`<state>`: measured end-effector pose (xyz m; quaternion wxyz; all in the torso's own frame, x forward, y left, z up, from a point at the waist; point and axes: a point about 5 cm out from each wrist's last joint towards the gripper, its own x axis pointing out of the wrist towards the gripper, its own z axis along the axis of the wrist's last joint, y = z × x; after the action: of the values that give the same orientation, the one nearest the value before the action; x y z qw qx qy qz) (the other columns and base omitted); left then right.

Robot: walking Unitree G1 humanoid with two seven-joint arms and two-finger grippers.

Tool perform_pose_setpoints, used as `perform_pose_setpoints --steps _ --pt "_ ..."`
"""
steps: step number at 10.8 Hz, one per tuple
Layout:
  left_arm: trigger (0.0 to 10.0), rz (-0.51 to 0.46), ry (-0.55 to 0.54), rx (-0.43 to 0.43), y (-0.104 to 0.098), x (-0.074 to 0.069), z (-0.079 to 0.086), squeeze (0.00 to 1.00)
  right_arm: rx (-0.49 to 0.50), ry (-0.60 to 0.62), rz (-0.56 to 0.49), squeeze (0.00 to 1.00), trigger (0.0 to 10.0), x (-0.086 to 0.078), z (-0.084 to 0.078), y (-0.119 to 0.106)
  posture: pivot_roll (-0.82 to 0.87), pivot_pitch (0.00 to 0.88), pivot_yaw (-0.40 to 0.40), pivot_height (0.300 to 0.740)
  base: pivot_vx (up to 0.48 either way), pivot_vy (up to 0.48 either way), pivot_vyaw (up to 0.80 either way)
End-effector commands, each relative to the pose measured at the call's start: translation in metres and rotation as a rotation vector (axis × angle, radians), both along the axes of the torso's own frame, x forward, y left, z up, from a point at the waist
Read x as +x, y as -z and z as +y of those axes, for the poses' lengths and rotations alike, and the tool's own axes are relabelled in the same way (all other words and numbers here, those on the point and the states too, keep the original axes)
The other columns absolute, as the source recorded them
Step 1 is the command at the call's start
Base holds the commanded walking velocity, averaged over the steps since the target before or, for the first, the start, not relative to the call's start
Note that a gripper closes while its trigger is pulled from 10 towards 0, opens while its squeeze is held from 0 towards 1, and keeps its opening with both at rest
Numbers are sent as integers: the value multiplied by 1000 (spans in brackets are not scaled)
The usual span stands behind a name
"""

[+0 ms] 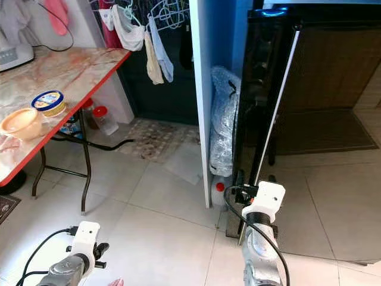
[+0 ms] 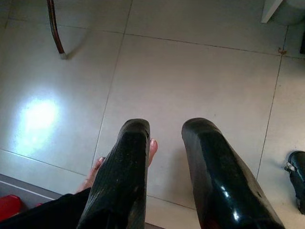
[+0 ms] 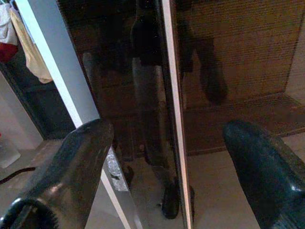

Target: Restocking fridge

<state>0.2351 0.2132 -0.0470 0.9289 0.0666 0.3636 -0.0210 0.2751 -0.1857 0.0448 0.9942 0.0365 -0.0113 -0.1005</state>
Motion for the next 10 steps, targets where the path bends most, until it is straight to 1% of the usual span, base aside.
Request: perform_pose_setpoints --steps 1,10 --pt "10000 18 -7 13 2 -5 5 0 -5 -5 0 0 10000 1 3 0 -211 32 127 740 0 0 0" --pt "10000 14 -5 13 2 -4 5 0 -7 -4 -3 0 10000 2 4 0 -210 28 127 740 0 0 0"
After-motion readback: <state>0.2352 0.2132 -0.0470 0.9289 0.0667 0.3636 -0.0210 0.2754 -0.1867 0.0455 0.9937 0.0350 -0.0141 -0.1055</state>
